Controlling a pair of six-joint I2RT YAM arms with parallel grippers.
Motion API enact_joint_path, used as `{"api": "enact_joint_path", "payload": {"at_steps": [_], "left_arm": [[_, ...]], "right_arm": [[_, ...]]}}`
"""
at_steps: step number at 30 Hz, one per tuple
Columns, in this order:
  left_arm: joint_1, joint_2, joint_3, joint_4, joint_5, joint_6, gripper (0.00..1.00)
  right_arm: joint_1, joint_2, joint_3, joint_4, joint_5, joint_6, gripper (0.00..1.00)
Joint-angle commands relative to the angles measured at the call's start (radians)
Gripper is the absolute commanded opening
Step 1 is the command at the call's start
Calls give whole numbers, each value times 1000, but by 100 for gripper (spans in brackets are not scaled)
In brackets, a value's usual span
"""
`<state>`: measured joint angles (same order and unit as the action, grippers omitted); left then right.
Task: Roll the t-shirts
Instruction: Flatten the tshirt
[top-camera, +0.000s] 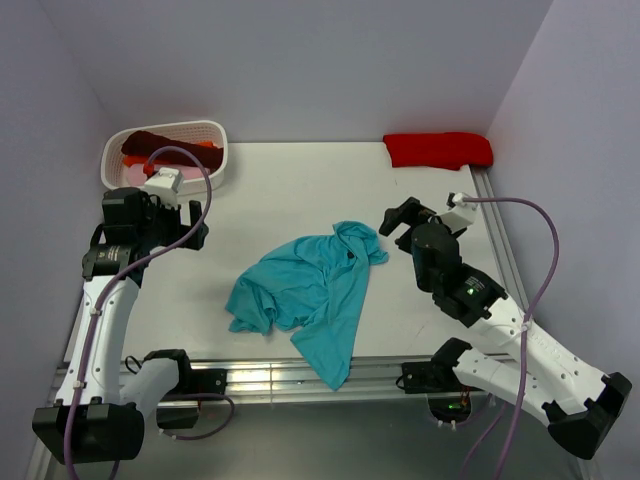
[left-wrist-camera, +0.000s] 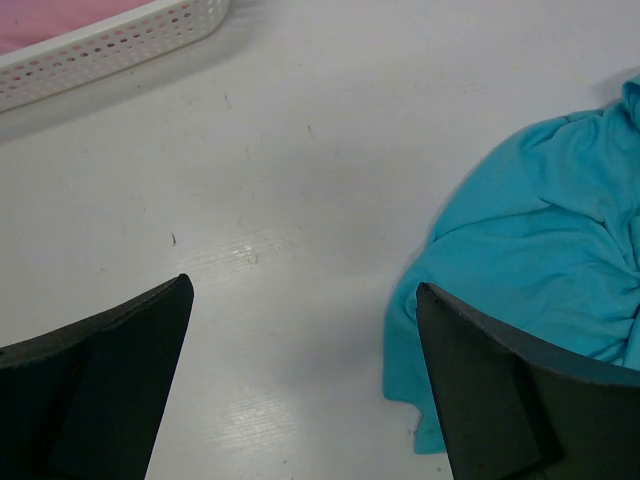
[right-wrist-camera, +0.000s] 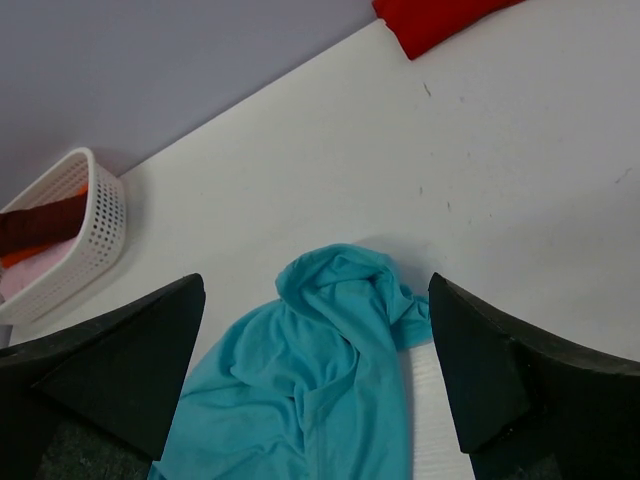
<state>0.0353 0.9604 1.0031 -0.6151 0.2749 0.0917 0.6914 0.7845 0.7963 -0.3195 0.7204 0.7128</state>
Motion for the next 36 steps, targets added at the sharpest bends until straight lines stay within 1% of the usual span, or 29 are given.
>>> {"api": "enact_joint_path", "payload": {"at_steps": [1,5,6,9,10,11,12,13,14,17,18,20,22,24,25,26,27,29,32,36], "left_arm": [[2,-8,6,-6,14,16,99],[2,-5,9,-17,26,16,99],[2,0,11,-20,30,17,99],[2,0,9,-25,50,22,99],[2,-2,8,-23,52,25,99],[0,0,6,-25,50,26,99],[0,-2,5,-26,47,29,99],[0,0,5,-31,50,34,99],[-3,4,11,-46,47,45,99],[-5,3,11,-69,41,65,99],[-6,-3,9,-72,38,74,99],[-6,-6,5,-77,43,82,99],[-8,-6,6,-89,49,88,99],[-9,-8,5,-95,50,91,99],[-9,-8,5,-97,52,92,99],[-11,-9,2,-97,53,94,99],[-11,-9,0,-97,53,92,99],[-12,-8,-4,-95,55,92,99],[-17,-3,-9,-95,50,92,99],[-18,-2,-14,-94,44,97,99]], "right_arm": [[5,1,18,-38,16,19,100],[7,39,35,-81,-59,-28,100],[7,51,32,-92,-120,-30,98],[8,134,15,-116,-237,-1,88],[19,160,9,-125,-233,22,86],[37,208,1,-127,-228,61,85],[95,232,-12,-131,-222,82,84],[127,257,-16,-145,-192,108,82],[193,304,-6,-200,-168,167,82],[272,351,-3,-292,-96,279,81],[295,351,-15,-305,-104,299,81],[358,348,-64,-271,-168,333,79],[420,363,-83,-254,-185,372,76],[477,419,-62,-303,-161,437,75],[534,445,-45,-334,-142,464,74],[557,500,-10,-363,-125,508,74],[575,528,9,-403,-101,520,73],[603,603,52,-415,-99,519,71],[608,680,101,-405,-98,495,66],[608,745,149,-412,-82,482,62]]}}
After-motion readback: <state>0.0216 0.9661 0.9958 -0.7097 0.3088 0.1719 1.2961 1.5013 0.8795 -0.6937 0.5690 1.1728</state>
